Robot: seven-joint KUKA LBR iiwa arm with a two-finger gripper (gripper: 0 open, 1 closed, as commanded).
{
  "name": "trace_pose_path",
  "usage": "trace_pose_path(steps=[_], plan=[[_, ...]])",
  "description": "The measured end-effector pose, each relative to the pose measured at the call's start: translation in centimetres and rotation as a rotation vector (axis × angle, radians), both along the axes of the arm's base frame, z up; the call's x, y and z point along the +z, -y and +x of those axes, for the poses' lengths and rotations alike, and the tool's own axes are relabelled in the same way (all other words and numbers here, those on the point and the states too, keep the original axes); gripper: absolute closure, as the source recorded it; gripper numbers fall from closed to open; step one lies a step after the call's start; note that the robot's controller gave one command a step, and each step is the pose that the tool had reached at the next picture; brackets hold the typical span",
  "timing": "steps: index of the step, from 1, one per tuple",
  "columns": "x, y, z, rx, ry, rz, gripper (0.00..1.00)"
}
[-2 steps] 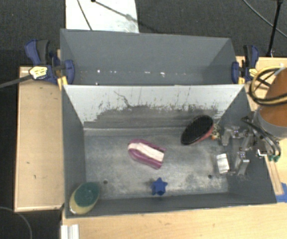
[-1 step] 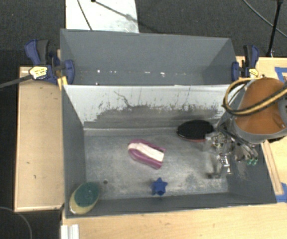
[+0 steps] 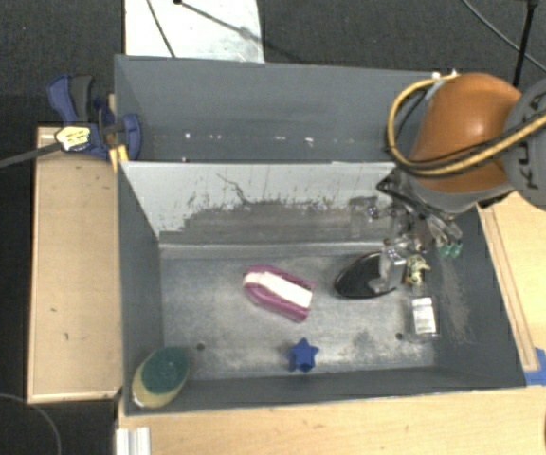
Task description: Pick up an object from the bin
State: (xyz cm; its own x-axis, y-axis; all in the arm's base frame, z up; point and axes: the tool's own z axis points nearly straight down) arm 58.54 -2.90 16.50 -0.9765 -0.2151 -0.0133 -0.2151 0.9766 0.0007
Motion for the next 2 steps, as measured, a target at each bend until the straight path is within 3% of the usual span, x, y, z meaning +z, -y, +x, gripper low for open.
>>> trace_pose_path(steps=[1, 2], plan=[[-9.0, 4.6, -4.3, -0.006, 0.016, -0.001, 0.0], [-9.0, 10.5, -7.6, -0.133, 0.005, 0.002, 0.0]])
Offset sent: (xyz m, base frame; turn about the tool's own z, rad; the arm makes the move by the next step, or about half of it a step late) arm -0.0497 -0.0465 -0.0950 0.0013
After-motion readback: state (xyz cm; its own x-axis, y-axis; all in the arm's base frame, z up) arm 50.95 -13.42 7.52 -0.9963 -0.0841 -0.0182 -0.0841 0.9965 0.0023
